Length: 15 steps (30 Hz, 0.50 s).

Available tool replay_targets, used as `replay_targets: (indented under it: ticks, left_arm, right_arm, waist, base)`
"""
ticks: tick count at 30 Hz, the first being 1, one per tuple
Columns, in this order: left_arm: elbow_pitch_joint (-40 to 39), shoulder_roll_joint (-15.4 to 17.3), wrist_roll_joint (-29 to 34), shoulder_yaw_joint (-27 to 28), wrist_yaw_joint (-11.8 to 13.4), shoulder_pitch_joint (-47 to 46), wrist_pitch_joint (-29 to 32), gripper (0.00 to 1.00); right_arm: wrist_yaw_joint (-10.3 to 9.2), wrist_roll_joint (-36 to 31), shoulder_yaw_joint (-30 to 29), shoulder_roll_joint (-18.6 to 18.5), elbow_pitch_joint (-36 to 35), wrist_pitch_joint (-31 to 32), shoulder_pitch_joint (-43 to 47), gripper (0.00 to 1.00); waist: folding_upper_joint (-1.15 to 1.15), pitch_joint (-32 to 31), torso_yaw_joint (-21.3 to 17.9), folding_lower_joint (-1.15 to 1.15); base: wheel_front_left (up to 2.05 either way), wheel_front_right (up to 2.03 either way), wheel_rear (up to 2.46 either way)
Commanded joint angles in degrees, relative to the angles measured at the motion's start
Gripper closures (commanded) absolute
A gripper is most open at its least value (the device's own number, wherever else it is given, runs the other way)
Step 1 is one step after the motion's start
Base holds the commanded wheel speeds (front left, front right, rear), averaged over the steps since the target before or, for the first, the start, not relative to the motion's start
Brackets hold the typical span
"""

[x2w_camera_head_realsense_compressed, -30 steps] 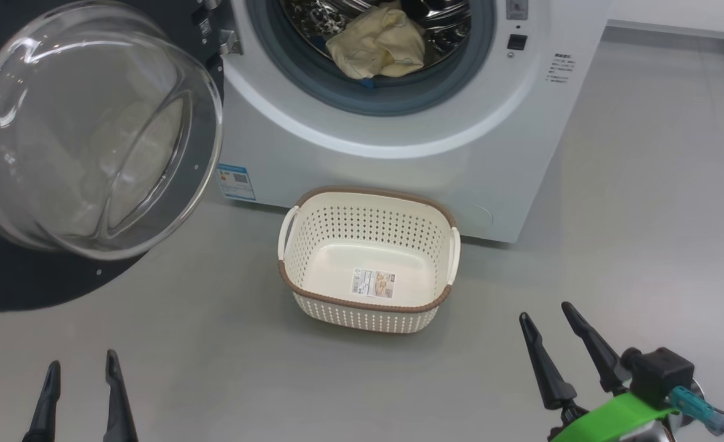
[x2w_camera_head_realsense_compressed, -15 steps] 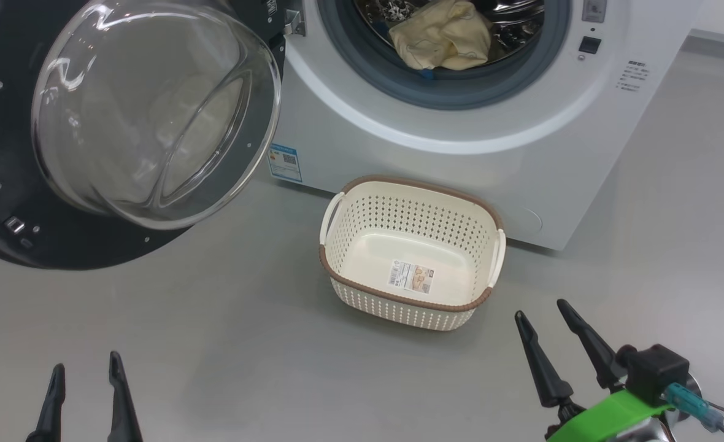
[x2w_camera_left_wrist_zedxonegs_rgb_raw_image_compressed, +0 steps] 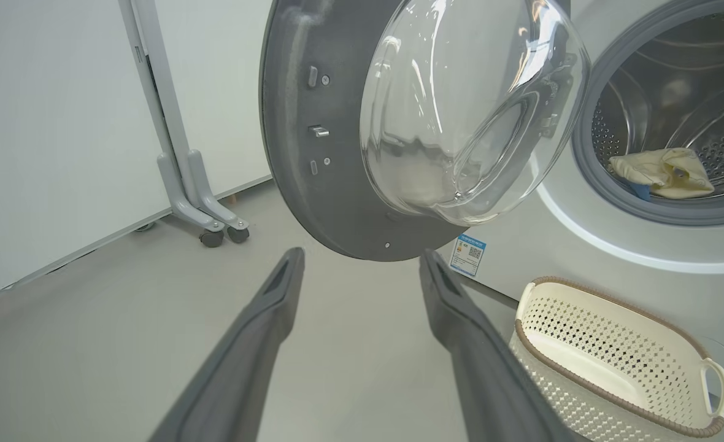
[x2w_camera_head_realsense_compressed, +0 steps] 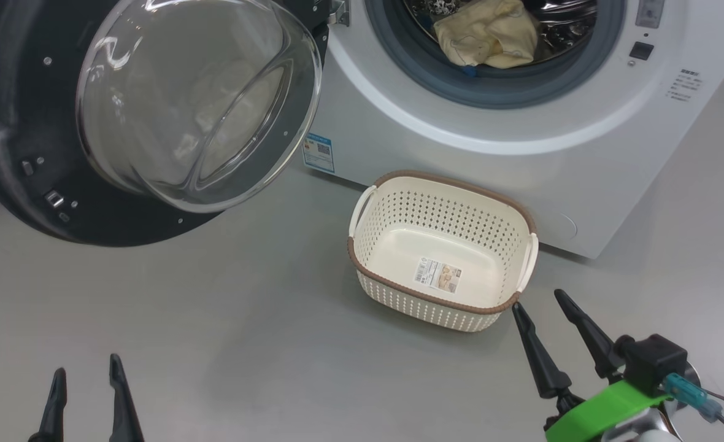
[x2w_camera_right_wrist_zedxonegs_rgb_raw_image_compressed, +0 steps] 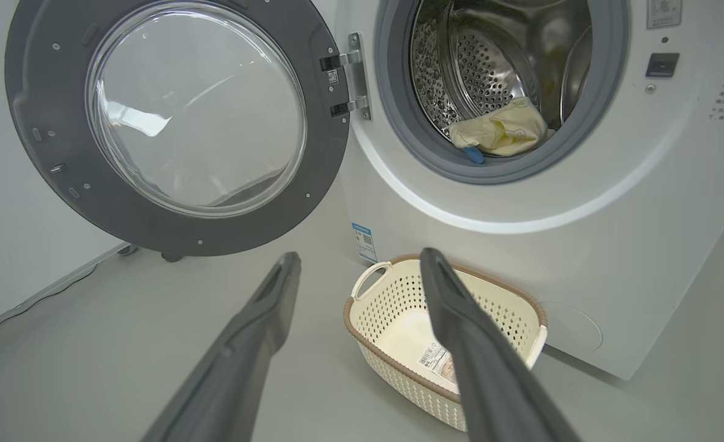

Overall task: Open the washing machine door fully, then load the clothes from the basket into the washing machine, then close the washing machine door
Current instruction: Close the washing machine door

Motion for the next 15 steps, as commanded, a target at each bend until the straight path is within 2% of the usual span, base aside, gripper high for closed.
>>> replay_targets:
  ticks: [1,15]
  left_arm:
    - [-1.5,0.3,0.1,2.6,2.9,-2.6,-0.8,0.00]
    - [-1.6,-1.5,1.3,3.8,2.1,-2.7,-0.8,0.00]
  right_arm:
    - [0.03,-0.4,1.0,-1.3,-1.9,0.1,-2.5,0.00]
    - [0.03,-0.6,1.6,-1.7,-2.0,0.5,-3.2,0.00]
  waist:
    - [0.00,0.3,0.5,0.00]
    - [0.00,1.2,1.6,0.00]
  base:
    - [0.00,0.00,0.00]
    - [0.00,0.00,0.00]
